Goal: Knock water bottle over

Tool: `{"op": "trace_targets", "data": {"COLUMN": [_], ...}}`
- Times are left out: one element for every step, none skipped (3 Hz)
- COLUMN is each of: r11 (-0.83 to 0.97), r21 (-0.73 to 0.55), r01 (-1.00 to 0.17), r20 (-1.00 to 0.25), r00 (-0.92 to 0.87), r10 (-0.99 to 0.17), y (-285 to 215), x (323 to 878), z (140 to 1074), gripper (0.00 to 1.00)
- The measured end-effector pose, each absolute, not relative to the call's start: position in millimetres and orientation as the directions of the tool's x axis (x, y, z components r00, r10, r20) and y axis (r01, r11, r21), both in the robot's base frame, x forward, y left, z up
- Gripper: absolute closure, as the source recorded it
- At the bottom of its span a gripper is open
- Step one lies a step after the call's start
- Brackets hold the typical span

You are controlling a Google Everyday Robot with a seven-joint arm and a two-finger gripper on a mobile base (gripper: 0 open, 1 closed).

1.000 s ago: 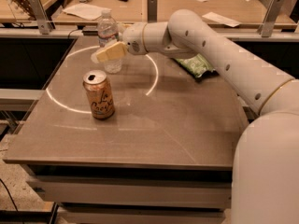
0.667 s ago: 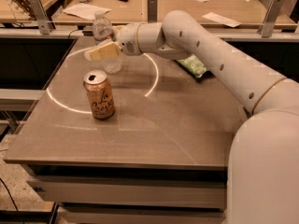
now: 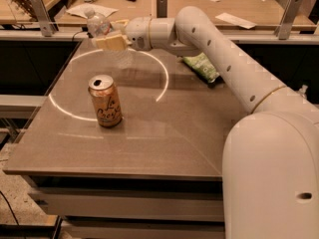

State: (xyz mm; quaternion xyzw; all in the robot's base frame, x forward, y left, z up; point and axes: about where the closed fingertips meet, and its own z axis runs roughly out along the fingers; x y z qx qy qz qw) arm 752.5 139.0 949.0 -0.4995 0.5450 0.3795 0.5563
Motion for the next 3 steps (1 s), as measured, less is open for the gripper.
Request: {"op": "trace_targets", "data": {"r11": [0.165, 0.082, -0.029], "r21": [-0.238, -0.397, -0.535], "r01": [-0.957, -0.914, -0.845], "r20": [-0.969, -0.913, -0.813], "r00": [0.223, 0.384, 0.523], "r10": [-0.105, -0.134, -0.257], "y": [124, 90, 40], "x": [750, 730, 705], "z": [981, 1010, 1009], "gripper": [0.88, 1.00, 1.00]}}
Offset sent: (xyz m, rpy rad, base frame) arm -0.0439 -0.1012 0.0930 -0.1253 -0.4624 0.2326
